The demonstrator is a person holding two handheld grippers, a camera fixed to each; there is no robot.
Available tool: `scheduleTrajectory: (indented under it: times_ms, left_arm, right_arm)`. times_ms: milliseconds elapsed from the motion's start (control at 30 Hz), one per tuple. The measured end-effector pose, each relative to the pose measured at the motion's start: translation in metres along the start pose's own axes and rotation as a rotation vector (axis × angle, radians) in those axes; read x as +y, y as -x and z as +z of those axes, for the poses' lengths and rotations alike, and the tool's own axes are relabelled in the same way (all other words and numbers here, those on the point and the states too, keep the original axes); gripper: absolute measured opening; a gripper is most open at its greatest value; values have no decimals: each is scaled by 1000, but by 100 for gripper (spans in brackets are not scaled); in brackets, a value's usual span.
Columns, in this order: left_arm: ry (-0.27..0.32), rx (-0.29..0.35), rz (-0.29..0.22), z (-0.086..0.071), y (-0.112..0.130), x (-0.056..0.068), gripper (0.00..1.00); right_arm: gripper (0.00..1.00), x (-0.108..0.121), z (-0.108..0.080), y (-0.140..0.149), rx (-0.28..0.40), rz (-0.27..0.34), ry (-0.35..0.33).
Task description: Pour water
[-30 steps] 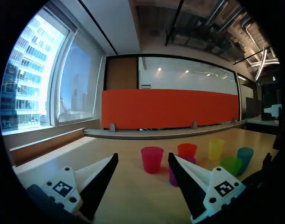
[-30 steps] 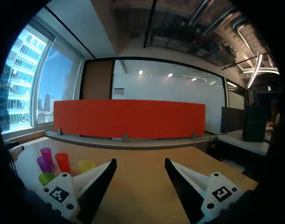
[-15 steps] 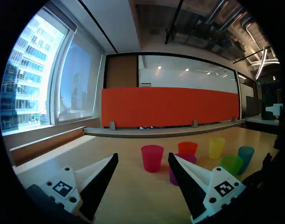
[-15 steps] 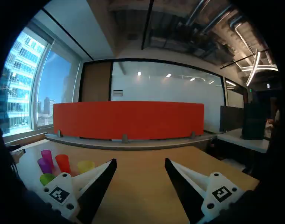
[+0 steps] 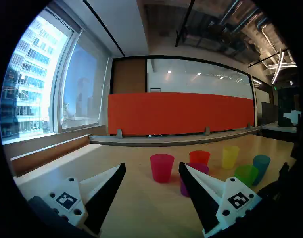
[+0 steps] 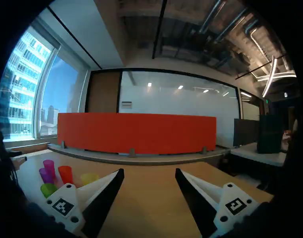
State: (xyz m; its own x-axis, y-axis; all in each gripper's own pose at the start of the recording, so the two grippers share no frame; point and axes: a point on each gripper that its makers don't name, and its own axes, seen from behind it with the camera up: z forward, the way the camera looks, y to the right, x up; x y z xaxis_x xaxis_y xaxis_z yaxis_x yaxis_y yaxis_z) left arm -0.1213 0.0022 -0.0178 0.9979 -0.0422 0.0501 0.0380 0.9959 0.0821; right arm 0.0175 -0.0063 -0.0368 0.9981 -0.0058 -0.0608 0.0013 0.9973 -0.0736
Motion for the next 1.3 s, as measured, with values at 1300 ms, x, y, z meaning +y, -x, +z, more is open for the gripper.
scheduleTrajectory:
  times_ms: [1300]
  left_arm:
    - [0,0,0,0,0,0,100]
  right_arm:
    - [100,-2,28,71,-46,39,-49]
